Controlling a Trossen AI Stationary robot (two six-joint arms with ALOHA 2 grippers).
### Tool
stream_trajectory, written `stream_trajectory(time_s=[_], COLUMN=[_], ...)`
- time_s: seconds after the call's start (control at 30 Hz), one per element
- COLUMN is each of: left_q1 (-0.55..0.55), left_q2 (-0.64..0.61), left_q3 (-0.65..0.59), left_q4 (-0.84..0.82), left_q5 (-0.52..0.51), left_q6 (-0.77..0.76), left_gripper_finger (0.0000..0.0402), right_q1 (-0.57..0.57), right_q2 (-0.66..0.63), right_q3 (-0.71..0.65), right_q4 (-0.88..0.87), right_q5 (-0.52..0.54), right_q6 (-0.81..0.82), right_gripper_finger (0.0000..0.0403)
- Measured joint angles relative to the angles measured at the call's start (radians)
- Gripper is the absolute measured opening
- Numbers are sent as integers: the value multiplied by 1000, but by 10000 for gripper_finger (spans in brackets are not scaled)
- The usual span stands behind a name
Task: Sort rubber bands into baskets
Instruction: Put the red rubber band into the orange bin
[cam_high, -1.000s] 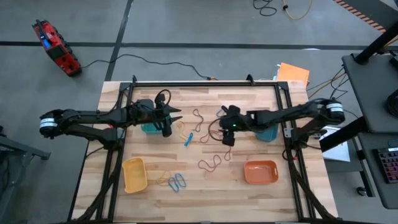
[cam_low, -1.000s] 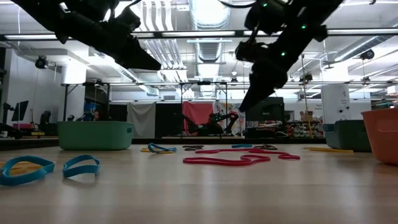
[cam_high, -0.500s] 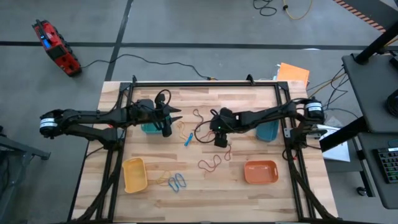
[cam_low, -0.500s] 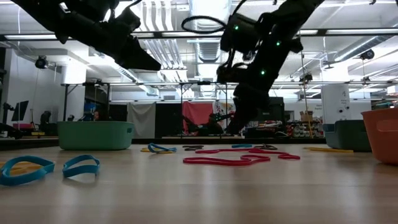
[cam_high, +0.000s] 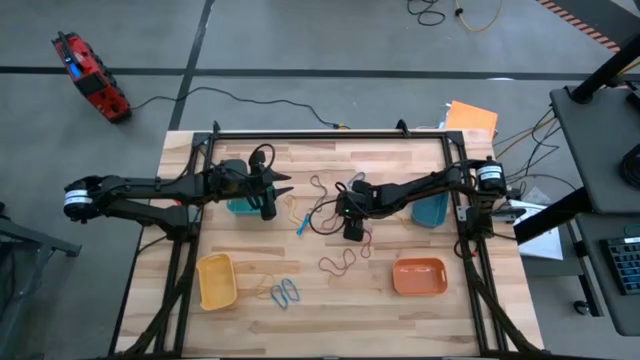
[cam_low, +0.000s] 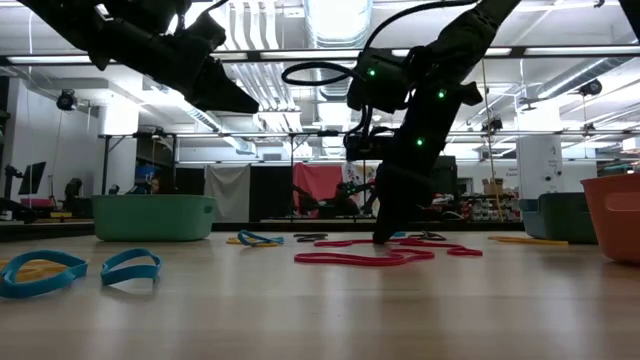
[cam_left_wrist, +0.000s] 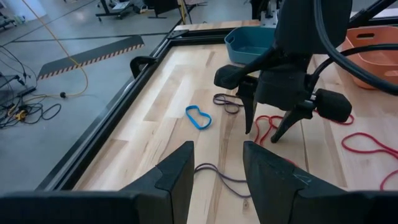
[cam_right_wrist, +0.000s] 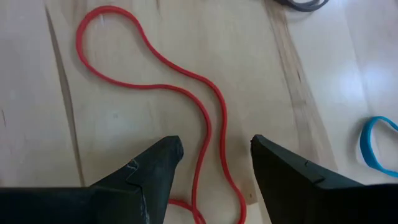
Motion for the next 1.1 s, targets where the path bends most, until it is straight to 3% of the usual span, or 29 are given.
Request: stream_trajectory(time_s=[0.23, 0.57, 0.87, 1.1], left_q1=[0, 0, 0, 0], left_q2=[0, 0, 0, 0], left_q3=[0, 0, 0, 0], left_q4=[1, 7, 10, 10], left_q5=[0, 0, 0, 0], left_q6=[0, 0, -1, -7], left_gripper_finger=[123, 123, 123, 123], right_q1=[0, -6, -5, 6], right_q2=[7, 9, -19, -137], right_q3=[-2, -3, -7, -9], right_q4=[4, 6, 5, -15], right_q5=[-11, -79, -85, -86], right_q6=[1, -54, -70, -75], right_gripper_finger=[171, 21, 12, 12])
